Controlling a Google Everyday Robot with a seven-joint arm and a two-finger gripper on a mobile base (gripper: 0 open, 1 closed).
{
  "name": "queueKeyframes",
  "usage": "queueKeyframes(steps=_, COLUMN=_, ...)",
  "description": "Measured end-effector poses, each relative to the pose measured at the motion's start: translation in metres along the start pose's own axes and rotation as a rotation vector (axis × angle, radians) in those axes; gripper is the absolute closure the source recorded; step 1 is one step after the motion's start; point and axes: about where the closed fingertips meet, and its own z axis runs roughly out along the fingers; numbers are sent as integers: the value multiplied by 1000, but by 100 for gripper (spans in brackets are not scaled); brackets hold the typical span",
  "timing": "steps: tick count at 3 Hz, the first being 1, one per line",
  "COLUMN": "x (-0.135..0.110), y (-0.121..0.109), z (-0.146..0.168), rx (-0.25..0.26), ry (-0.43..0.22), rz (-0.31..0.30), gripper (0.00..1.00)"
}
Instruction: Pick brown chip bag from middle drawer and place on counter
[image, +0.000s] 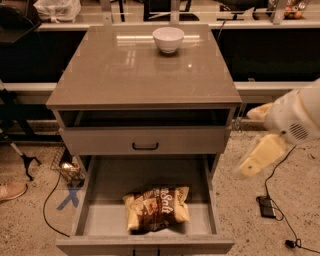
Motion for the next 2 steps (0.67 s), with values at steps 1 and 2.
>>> queueKeyframes(steps=1, x=-1, y=15, z=54, rx=-61, ry=-153, rz=177, gripper=0)
queueKeyframes(steps=2, x=-1, y=15, z=54, rx=-61, ry=-153, rz=177, gripper=0)
